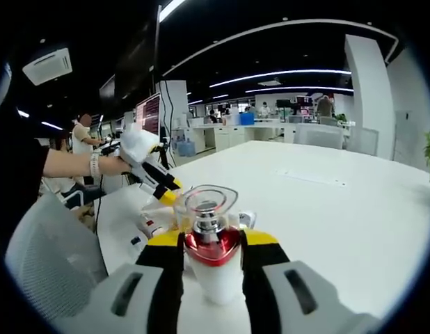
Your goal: Arrange the skincare products in the storage area until every visible bottle or jar stands upright without overlapping.
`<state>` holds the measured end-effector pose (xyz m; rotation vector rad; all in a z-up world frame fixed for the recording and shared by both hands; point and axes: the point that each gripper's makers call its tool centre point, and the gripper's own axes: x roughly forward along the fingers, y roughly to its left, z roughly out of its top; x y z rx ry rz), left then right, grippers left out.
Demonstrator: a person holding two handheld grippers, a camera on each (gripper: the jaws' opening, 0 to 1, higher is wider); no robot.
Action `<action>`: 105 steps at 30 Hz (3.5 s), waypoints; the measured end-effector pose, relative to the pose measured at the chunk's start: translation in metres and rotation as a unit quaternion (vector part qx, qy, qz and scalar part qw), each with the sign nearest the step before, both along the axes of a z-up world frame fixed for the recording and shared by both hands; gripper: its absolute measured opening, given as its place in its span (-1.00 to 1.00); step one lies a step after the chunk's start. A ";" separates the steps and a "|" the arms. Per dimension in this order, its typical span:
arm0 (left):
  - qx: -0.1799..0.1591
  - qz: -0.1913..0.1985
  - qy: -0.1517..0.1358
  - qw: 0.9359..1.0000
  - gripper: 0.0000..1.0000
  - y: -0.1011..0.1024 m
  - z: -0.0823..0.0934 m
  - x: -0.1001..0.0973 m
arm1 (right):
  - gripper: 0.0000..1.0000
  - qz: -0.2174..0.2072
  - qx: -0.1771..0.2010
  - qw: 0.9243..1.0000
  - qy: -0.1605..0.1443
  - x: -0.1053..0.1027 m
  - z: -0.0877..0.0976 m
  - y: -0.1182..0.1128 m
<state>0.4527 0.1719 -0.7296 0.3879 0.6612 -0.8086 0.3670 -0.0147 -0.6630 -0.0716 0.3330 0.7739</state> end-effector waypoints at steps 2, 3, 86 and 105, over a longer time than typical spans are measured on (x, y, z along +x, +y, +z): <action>-0.003 0.002 -0.013 1.000 -0.60 -0.001 0.008 -0.001 | -0.35 0.001 -0.009 1.000 0.001 0.000 -0.003 0.000; -0.006 0.004 -0.023 1.000 -0.60 -0.002 0.012 0.000 | -0.35 0.001 -0.011 1.000 0.001 0.000 -0.003 0.000; -0.095 0.016 -0.096 0.991 -0.56 -0.044 0.062 -0.055 | -0.16 -0.050 0.214 0.971 0.091 -0.019 0.027 0.100; -0.098 -0.047 -0.067 0.992 -0.55 -0.069 0.055 -0.076 | -0.20 -0.090 0.311 0.927 0.187 -0.015 0.010 0.093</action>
